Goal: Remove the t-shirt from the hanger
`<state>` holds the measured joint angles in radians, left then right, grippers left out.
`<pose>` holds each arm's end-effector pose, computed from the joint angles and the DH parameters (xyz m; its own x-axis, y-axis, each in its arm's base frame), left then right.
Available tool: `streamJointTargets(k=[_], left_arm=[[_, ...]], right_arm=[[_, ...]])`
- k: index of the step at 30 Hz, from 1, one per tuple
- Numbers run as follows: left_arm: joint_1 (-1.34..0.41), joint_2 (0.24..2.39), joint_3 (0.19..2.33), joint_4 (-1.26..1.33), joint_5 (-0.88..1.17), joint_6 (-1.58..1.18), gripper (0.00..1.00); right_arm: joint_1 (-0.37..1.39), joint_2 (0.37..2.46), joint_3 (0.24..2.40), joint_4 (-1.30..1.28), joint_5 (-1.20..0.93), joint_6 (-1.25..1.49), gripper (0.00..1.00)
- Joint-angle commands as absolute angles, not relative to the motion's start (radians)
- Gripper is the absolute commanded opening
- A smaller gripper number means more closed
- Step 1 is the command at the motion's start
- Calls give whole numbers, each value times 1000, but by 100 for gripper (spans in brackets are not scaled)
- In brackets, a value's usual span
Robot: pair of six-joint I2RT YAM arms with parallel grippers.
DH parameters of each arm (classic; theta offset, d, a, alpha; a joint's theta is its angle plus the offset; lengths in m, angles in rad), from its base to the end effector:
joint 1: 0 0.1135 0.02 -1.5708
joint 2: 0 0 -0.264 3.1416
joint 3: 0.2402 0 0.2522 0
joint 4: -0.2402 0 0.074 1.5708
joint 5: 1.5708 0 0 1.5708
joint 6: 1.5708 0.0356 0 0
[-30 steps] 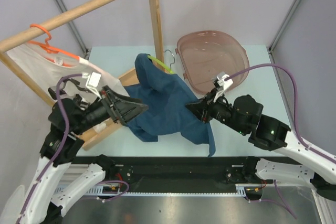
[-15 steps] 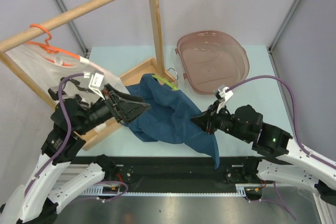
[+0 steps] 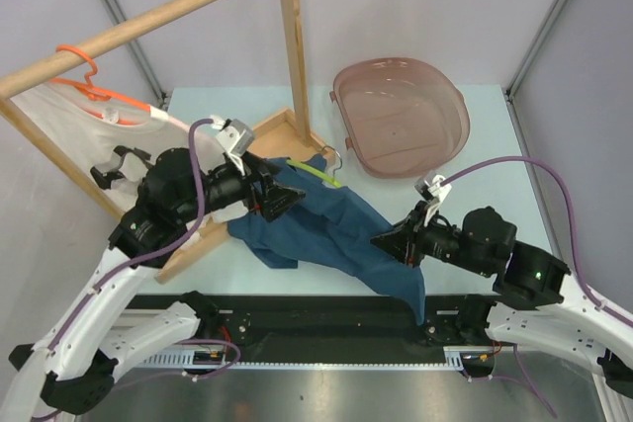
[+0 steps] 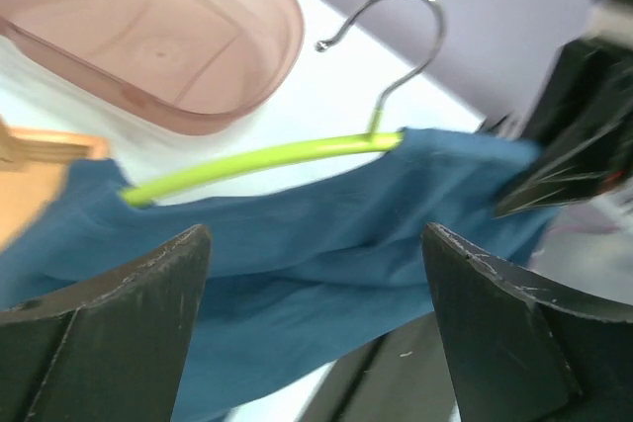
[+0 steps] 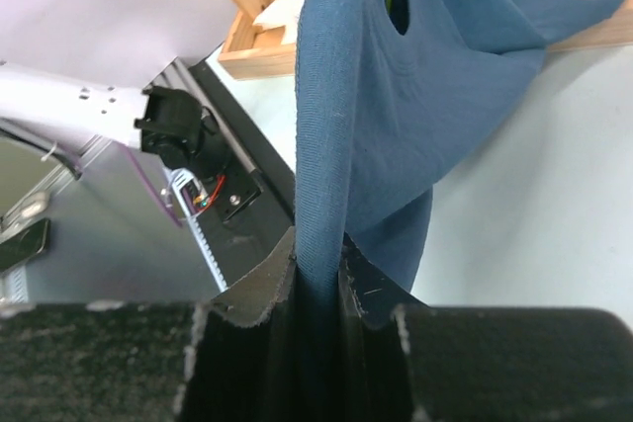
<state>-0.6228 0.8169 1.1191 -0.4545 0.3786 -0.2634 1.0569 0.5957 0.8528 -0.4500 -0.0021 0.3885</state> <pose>0.1232 -0.1047 0.4199 -0.3374 -0.0556 -0.9397 0.7777 0.5460 -0.3115 0.0642 0.1138 0.3609 -0.4175 0.0310 -0.9082 -0.7712 0.5165 0.3722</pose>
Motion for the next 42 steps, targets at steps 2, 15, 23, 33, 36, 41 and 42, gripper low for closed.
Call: streamJointTargets(k=[2, 15, 23, 33, 36, 41, 42], left_arm=[[-629, 876, 1227, -523, 452, 38, 90], [-629, 923, 1154, -380, 664, 336, 73], [-629, 960, 1114, -390, 703, 364, 64], [-614, 954, 1033, -293, 443, 292, 14], [-607, 931, 1003, -246, 375, 250, 0], [-601, 893, 979, -172, 328, 206, 0], [-598, 888, 963, -154, 315, 198, 0]], right_arm=[[1043, 581, 971, -453, -112, 351, 0], [1037, 617, 989, -440, -195, 322, 0], [1031, 626, 1034, -422, -181, 287, 0], [1026, 669, 1032, -420, -71, 284, 6], [1026, 692, 1032, -423, -2, 288, 11], [1022, 739, 1052, -434, 165, 310, 29], [1022, 750, 1060, -440, 191, 311, 42]])
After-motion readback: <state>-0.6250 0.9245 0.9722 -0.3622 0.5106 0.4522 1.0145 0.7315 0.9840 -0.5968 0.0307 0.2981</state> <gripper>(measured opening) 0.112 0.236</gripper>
